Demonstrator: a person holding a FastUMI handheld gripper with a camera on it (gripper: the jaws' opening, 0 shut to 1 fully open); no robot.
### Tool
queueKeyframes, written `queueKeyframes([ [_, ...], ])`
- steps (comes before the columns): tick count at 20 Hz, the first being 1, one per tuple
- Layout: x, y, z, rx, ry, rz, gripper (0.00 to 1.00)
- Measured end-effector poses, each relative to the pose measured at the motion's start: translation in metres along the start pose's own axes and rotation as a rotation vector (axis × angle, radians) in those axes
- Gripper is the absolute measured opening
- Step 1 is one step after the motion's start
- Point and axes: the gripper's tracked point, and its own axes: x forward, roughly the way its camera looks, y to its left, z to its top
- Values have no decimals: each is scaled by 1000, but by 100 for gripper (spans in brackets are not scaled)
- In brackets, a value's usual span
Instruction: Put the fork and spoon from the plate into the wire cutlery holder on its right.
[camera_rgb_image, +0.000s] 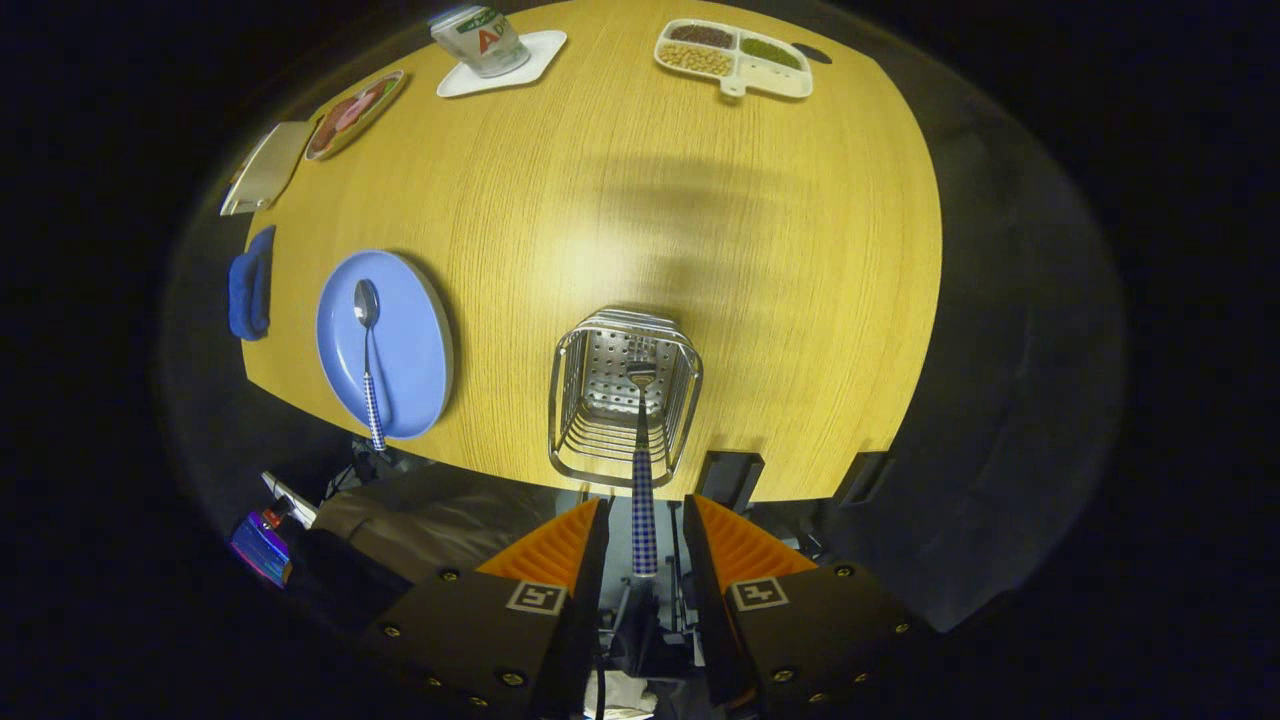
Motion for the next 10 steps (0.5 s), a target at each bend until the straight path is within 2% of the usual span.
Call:
queueKeyframes([
  [3, -13, 14, -15, 11, -49, 28, 45],
  [6, -22, 25, -26, -7, -96, 16, 45],
  [10, -26, 60, -32, -30, -167, 35, 45],
])
